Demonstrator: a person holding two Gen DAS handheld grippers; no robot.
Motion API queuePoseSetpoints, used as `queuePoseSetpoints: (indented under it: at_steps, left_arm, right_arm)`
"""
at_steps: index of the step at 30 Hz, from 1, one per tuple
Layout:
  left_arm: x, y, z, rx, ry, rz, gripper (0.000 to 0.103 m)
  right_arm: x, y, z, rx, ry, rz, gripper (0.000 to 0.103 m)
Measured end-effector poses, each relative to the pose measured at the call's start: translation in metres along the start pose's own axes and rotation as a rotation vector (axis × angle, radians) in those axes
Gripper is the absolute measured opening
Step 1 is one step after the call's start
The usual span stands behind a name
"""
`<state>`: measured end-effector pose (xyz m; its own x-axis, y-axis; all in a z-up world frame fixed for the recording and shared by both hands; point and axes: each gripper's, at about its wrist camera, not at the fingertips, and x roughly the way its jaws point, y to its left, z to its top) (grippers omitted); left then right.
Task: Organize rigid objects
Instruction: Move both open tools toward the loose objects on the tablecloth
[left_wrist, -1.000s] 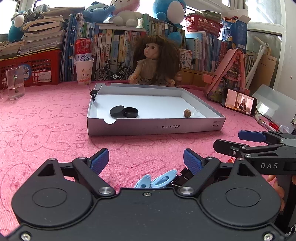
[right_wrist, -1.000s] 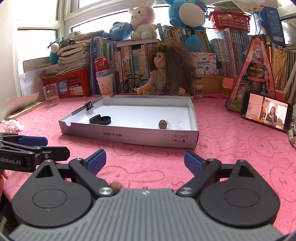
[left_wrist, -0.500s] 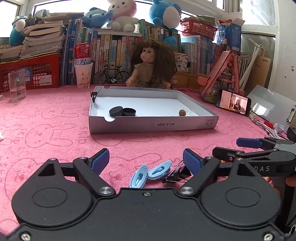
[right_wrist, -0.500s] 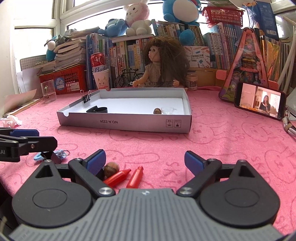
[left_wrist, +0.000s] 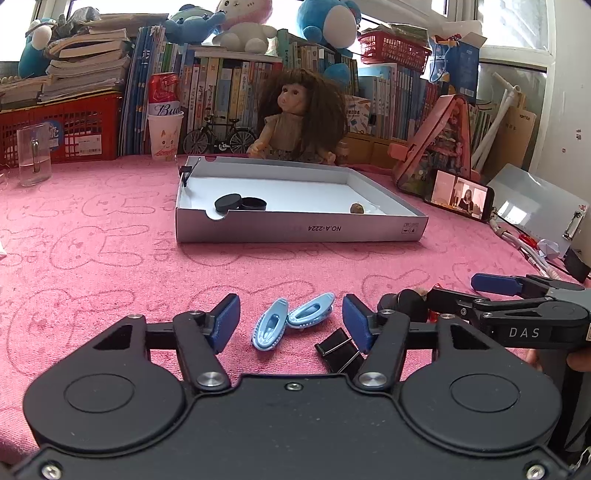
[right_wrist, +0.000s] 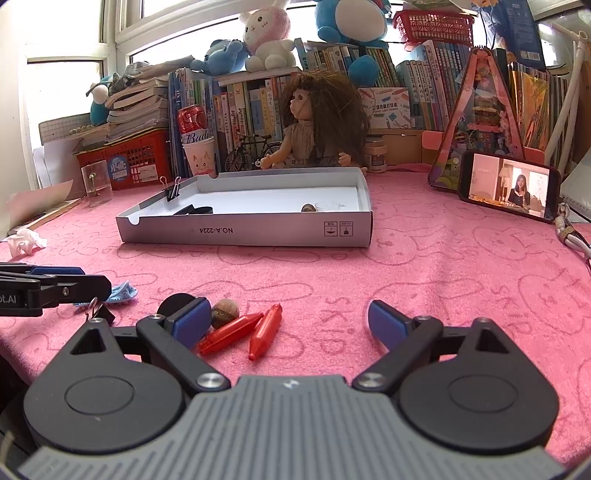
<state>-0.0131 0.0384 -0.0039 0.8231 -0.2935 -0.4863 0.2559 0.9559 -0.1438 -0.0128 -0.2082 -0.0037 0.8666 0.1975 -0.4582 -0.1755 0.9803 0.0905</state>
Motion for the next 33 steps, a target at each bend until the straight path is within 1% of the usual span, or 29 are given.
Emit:
queuePoseSetpoints:
  at_steps: [6, 9, 14, 17, 24, 26, 29, 31, 33]
  left_arm:
    - [-0.006, 0.004, -0.006, 0.006, 0.011, 0.015, 0.048]
    - [-0.01, 0.009, -0.009, -0.008, 0.014, 0.024, 0.047]
    - [-0.013, 0.016, -0.011, -0.016, 0.022, 0.053, 0.047]
    - [-0.012, 0.017, -0.011, -0.014, 0.019, 0.069, 0.046]
    - [-0.009, 0.015, -0.01, -0.003, 0.015, 0.104, 0.046]
    - [-0.008, 0.017, -0.009, -0.011, 0.015, 0.106, 0.046]
    - [-0.008, 0.018, -0.008, -0.013, 0.015, 0.112, 0.046]
    - [-0.007, 0.018, -0.008, -0.012, 0.013, 0.117, 0.046]
    - [-0.006, 0.018, -0.007, -0.013, 0.013, 0.121, 0.046]
  right_arm:
    - [-0.01, -0.003, -0.005, -0.035, -0.001, 0.005, 0.096]
    - [-0.016, -0.006, -0.007, -0.055, -0.006, -0.003, 0.096]
    - [-0.024, -0.011, -0.009, -0.086, -0.012, -0.038, 0.096]
    - [-0.023, -0.013, -0.009, -0.096, -0.008, -0.069, 0.096]
    - [-0.018, -0.009, -0.008, -0.119, -0.01, -0.107, 0.096]
    - [-0.019, -0.008, -0.006, -0.118, -0.012, -0.103, 0.096]
    - [-0.02, -0.005, -0.007, -0.133, 0.0, -0.06, 0.096]
    - [-0.018, 0.0, -0.008, -0.167, 0.015, -0.069, 0.095]
    - [-0.016, 0.002, -0.01, -0.188, 0.014, -0.089, 0.095]
